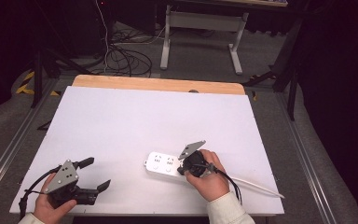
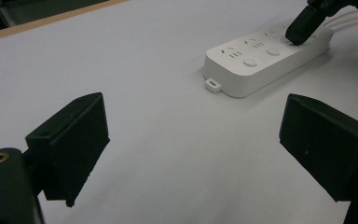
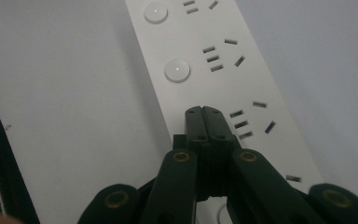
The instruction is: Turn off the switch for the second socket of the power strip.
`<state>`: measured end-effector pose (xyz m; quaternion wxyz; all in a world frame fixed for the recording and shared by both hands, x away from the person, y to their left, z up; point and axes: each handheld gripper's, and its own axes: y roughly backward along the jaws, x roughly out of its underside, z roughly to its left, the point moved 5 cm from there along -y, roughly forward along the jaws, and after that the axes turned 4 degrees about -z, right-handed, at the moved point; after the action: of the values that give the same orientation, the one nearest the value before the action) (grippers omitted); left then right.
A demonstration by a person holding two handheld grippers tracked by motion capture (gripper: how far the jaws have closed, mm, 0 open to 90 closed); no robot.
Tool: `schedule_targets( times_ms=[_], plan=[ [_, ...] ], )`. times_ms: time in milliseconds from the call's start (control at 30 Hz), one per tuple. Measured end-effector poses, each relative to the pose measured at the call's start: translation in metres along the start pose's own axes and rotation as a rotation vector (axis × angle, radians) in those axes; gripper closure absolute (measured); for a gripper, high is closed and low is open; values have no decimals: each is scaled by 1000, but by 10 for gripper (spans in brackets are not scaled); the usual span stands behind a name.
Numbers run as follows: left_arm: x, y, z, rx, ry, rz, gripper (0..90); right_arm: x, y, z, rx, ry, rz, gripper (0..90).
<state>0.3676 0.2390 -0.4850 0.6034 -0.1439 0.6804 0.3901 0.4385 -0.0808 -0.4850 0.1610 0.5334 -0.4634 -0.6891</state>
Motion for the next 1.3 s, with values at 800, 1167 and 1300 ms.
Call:
schedule_targets(
  times_ms=[800, 1167, 1300],
  plan=[
    [0, 1, 1, 5, -2, -3, 86, 0, 2, -1, -10, -15, -89, 900],
    [-1, 1, 1, 1, -1, -5, 86, -6, 18, 2, 15, -12, -157, 900],
    [-1, 2, 1, -1, -4, -3, 86, -7, 24, 3, 16, -17, -184, 900]
  ],
)
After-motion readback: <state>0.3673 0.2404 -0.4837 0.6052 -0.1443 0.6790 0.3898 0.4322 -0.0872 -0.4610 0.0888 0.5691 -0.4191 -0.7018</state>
